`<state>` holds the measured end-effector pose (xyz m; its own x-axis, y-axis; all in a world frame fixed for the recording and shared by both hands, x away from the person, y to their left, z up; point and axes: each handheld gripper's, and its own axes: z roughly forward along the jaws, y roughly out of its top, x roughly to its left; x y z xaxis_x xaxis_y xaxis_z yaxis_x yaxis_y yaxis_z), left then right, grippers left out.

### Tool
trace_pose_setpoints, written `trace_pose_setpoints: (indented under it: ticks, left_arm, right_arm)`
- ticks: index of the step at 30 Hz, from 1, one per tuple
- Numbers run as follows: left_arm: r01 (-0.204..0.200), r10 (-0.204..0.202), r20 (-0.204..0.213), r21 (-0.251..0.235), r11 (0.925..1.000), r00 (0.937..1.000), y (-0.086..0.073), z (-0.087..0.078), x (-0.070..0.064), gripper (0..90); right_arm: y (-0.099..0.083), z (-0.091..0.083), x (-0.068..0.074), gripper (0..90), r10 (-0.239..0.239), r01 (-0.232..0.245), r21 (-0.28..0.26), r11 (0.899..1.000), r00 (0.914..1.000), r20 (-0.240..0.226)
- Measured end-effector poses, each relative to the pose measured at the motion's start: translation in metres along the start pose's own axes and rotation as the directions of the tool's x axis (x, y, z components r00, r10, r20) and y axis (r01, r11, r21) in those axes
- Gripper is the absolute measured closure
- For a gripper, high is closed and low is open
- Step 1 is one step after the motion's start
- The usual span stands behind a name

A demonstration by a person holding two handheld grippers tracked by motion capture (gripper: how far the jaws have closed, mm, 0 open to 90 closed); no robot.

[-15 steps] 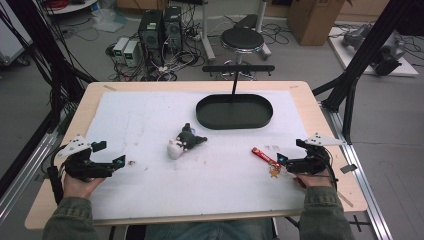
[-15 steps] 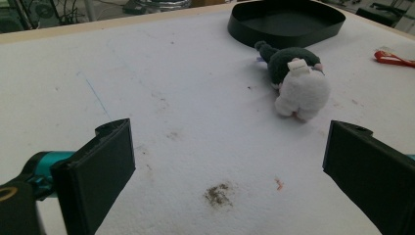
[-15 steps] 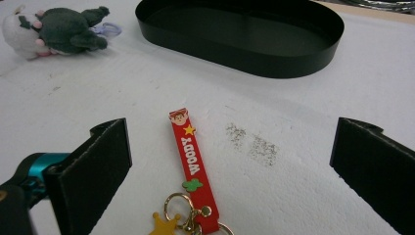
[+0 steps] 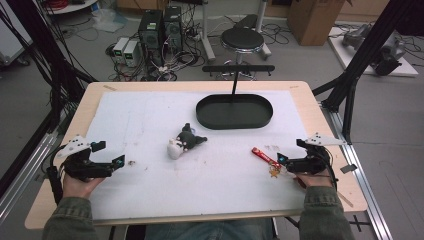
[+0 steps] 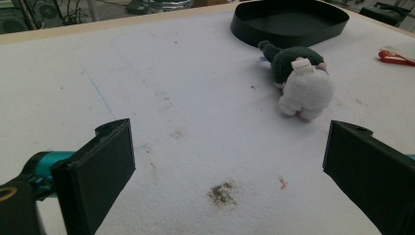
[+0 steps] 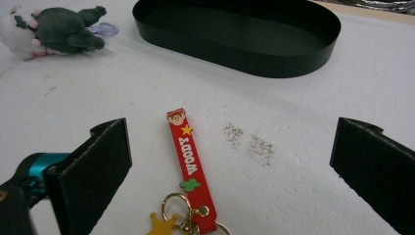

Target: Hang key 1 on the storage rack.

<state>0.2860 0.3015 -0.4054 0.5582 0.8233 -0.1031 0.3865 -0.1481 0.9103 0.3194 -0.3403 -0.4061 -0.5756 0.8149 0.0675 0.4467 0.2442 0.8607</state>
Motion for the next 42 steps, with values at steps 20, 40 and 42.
trace_pose_setpoints:
  ticks: [20, 40, 42]
  left_arm:
    - [0.003, -0.003, 0.002, 0.027, 0.9996, 1.0000, -0.001, 0.003, 0.000, 5.4]
    - [0.001, -0.001, 0.004, 0.038, 0.9993, 1.0000, -0.002, 0.004, 0.001, 5.4]
    - [0.002, -0.003, 0.003, 0.039, 0.9992, 1.0000, -0.002, 0.005, 0.001, 5.4]
  right_arm:
    - [0.004, 0.007, 0.003, 1.0, 0.003, -0.003, 0.015, 1.000, 0.9995, -0.032]
    - [0.013, 0.030, 0.017, 1.0, -0.057, 0.063, 0.096, 0.993, 0.9963, -0.065]
    - [0.014, 0.032, 0.019, 1.0, -0.058, 0.065, 0.105, 0.992, 0.9962, -0.066]
